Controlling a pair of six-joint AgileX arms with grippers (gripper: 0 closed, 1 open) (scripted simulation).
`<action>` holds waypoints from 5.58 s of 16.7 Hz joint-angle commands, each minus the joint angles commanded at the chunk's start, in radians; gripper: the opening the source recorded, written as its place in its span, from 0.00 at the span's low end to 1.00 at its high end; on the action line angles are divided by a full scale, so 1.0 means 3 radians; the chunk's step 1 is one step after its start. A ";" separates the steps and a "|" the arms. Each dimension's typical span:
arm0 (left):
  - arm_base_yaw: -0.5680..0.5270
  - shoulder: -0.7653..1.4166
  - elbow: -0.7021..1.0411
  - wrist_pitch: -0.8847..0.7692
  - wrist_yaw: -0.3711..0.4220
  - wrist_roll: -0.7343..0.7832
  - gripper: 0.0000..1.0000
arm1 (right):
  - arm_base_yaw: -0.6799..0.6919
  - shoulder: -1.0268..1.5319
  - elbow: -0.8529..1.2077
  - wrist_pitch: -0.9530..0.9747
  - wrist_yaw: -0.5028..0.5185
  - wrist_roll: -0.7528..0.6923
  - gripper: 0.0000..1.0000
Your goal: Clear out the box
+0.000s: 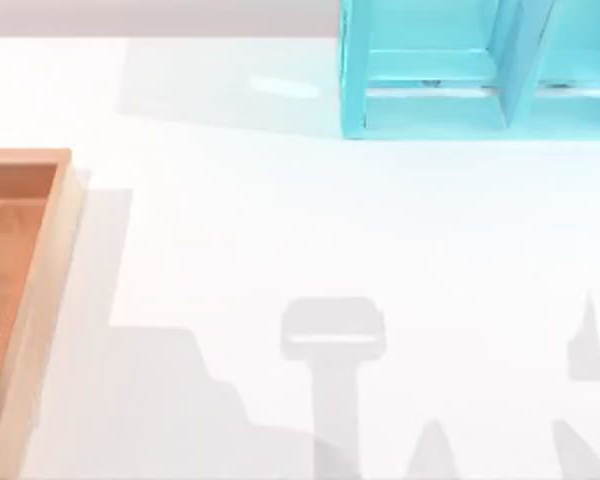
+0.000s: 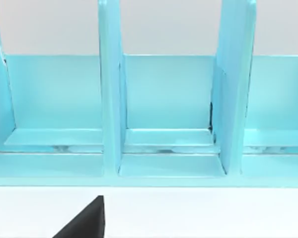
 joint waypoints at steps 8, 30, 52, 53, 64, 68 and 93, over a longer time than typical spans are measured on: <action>-0.0459 0.0487 0.0497 0.0025 -0.0057 -0.0170 0.00 | 0.0000 0.0000 0.0000 0.0000 0.0000 0.0000 1.00; -0.2297 0.3116 0.3378 -0.0277 0.0057 -0.2247 0.00 | 0.0000 0.0000 0.0000 0.0000 0.0000 0.0000 1.00; -0.2307 0.3129 0.2827 0.0288 0.0058 -0.2250 0.75 | 0.0000 0.0000 0.0000 0.0000 0.0000 0.0000 1.00; -0.2307 0.3129 0.2827 0.0288 0.0058 -0.2250 0.83 | 0.0000 0.0000 0.0000 0.0000 0.0000 0.0000 1.00; -0.2302 0.3129 0.2828 0.0288 0.0058 -0.2250 1.00 | 0.0000 0.0000 0.0000 0.0000 0.0000 0.0000 1.00; -0.2306 0.3189 0.3057 0.0082 0.0059 -0.2254 1.00 | 0.0000 0.0000 0.0000 0.0000 0.0000 0.0000 1.00; -0.1454 0.2109 0.2718 -0.0457 0.0022 -0.1438 1.00 | 0.0000 0.0000 0.0000 0.0000 0.0000 0.0000 1.00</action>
